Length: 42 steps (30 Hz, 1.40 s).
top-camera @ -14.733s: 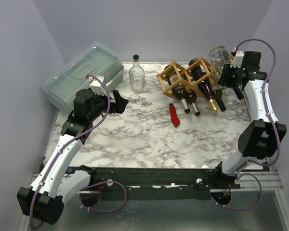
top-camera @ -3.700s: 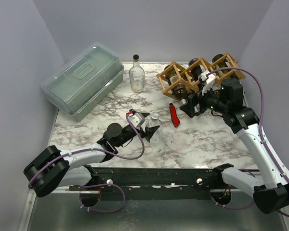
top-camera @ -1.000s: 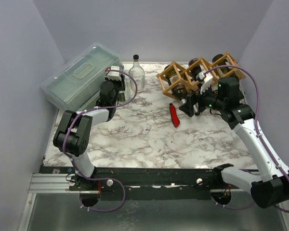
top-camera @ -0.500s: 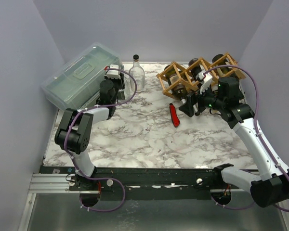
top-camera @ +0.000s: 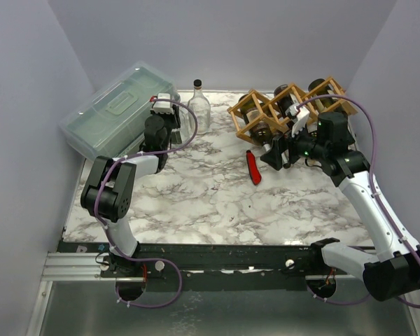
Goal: Take the wine bottle off the wine rack
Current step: Move the wine bottle to the center of the board, then pick up the wine bottle from the wine rack.
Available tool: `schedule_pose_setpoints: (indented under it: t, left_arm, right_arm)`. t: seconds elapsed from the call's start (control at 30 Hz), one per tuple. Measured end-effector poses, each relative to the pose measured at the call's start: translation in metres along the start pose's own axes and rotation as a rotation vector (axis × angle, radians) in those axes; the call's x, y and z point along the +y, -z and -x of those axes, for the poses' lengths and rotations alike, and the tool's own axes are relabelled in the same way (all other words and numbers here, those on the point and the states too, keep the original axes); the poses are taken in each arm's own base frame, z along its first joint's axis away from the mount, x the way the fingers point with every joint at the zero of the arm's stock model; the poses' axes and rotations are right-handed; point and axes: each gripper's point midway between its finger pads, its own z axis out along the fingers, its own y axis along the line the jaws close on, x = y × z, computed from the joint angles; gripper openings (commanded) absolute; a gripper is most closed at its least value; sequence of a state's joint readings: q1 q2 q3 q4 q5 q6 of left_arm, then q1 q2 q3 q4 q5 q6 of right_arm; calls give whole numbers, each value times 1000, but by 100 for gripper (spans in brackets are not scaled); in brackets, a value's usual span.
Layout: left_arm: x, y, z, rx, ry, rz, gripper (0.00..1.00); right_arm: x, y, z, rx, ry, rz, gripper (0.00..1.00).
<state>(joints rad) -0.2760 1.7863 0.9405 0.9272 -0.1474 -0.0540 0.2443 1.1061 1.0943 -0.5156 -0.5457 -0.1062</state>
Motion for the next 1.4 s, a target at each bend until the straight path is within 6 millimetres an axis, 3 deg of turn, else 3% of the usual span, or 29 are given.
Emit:
schedule_pose_setpoints:
  t: [0.1,0.27,0.67,0.9,1.17,1.4]
  left_arm:
    - [0,0,0,0,3,0,35]
    - [-1,0,1,-6,10,-2,54]
    - [-9,4,41,-125,38,-45,98]
    - [-15,27,66,-152,52,-94,99]
    - [-13,60,110,-116,136,-142,99]
    - [-13,92,112,16,227,-172,99]
  right_arm:
    - [-1,0,0,-1,-2,-1,99]
    - [-1,0,0,-2,-2,2,100]
    - [0,0,0,-7,-4,14,100]
    - [0,1,0,-9,-6,21,100]
    - [1,2,1,-12,-5,33,99]
    - [2,2,1,-14,-6,44,99]
